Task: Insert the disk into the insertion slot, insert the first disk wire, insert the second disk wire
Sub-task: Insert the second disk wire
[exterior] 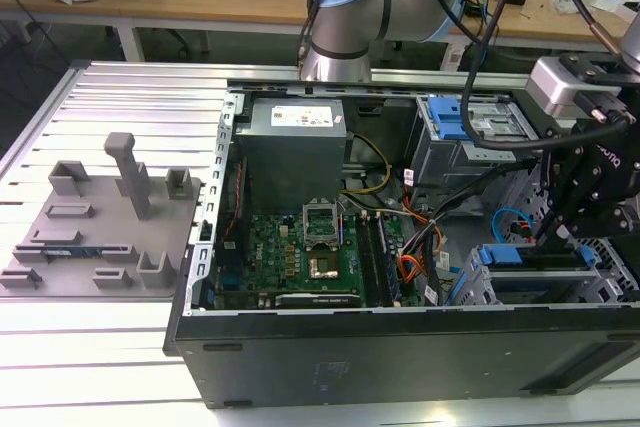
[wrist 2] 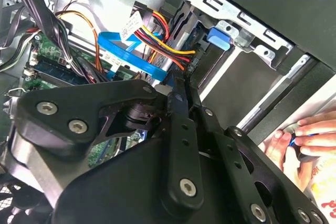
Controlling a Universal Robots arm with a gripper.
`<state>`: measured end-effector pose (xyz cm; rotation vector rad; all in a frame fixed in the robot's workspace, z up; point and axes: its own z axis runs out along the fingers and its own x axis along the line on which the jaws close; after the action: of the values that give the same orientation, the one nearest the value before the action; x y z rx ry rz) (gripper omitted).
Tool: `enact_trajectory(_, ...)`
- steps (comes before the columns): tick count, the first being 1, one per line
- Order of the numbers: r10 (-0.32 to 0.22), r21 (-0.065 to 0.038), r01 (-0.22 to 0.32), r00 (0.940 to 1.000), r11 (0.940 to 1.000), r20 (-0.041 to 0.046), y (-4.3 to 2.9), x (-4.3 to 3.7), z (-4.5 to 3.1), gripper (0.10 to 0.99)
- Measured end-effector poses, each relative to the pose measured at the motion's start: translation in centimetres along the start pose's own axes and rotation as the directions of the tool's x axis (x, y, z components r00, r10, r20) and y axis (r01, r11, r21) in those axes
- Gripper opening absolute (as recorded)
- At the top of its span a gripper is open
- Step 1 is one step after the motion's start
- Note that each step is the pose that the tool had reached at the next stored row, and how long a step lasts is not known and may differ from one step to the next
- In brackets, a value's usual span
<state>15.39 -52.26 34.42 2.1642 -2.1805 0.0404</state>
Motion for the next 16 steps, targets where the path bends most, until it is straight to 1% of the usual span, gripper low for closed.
enact_trajectory(6,-0.012,0.001,0.012,0.9999,0.9999,0.0004,0.18,-0.01,0.09,0.161)
enact_trajectory(8,-0.012,0.001,0.012,0.9999,0.9999,0.0011,0.20,0.00,-0.05,0.161)
enact_trajectory(9,-0.012,0.001,0.012,0.9999,0.9999,0.0004,0.21,0.03,-0.37,0.161)
enact_trajectory(11,-0.012,0.001,0.012,0.9999,0.9999,0.0003,0.22,0.04,-0.63,0.161)
enact_trajectory(16,-0.012,0.002,0.012,0.9999,0.9999,0.0002,0.22,0.05,-0.67,0.161)
